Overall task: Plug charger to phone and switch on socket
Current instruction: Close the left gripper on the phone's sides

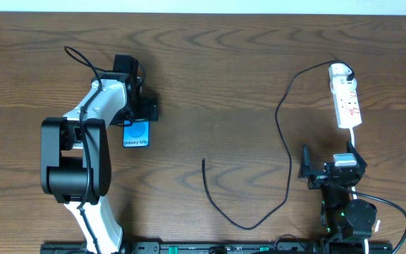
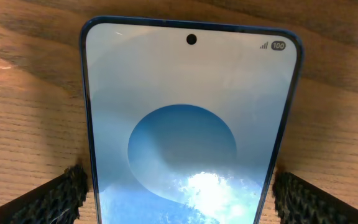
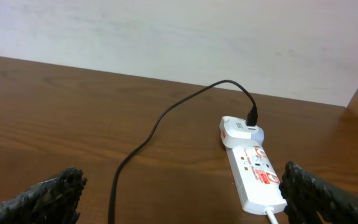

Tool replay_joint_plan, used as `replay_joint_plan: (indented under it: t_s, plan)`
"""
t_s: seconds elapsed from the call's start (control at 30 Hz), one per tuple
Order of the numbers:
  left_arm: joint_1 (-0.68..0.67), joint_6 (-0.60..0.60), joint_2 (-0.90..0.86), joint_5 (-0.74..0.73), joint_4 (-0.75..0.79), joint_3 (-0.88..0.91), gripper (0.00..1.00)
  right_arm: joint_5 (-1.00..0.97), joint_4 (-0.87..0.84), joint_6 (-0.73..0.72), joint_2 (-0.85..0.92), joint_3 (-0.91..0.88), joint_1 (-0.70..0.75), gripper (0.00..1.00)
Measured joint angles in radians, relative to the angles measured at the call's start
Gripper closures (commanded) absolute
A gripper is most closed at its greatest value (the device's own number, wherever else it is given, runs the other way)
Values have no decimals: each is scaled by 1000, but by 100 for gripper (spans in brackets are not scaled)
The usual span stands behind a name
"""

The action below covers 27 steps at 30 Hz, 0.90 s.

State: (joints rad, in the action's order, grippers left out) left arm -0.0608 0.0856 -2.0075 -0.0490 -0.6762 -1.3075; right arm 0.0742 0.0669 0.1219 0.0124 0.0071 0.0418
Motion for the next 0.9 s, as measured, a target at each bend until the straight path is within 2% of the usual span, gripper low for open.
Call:
replay_joint_plan:
  t_s: [0.9]
  plan:
    - [0,-61,0,-16,-11,0,2,0,0,0,0,0,0,1]
